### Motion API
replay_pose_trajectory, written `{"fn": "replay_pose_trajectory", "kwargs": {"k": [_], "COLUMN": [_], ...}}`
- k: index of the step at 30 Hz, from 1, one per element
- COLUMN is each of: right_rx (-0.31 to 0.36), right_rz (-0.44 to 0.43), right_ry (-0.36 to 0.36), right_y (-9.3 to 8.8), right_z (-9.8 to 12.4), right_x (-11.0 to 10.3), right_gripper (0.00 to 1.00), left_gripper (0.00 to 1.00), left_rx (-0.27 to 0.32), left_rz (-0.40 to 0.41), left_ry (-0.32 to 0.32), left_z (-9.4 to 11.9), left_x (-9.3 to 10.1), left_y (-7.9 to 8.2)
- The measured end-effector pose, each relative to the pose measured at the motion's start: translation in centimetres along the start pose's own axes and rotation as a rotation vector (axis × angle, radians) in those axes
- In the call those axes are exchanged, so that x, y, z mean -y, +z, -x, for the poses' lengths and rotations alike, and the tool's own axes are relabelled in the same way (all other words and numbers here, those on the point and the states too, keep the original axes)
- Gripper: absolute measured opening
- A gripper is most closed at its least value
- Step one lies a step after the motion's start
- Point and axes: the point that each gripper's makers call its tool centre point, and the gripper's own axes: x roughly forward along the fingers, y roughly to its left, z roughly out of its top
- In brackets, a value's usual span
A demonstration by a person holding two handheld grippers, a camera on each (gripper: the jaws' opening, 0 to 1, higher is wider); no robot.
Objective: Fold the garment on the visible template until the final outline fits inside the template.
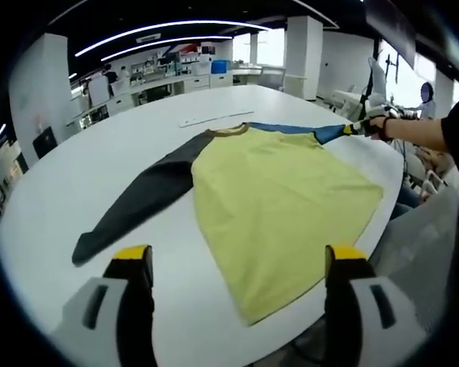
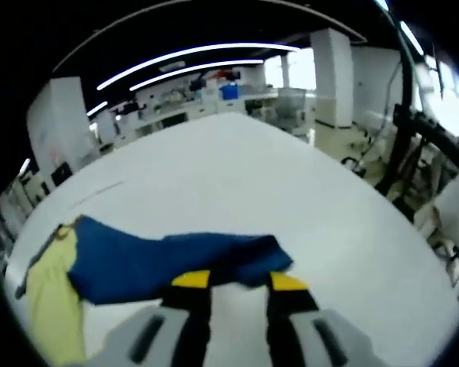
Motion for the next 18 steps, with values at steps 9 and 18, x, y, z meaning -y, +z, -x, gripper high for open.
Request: {"fn": "replay_pose_trajectory", "kwargs": {"k": [9, 18], "right_rx": [0.045, 0.075], "right_rz": [-0.068, -0.053], "right_ry": [-0.024, -0.024], "right_y": [0.7, 1.8], "right_z": [-0.7, -1.0], "right_x": [0.7, 1.7], "right_gripper": [0.02, 0.0], "left_gripper": [0.88, 0.86], "left_rx": [-0.004, -0.004], "left_rz": [-0.003, -0.002], "left_ry": [0.007, 0.018], "left_z": [-0.1, 0.1], "left_x": [0.0, -0.7], "left_y": [0.3, -0.1]}}
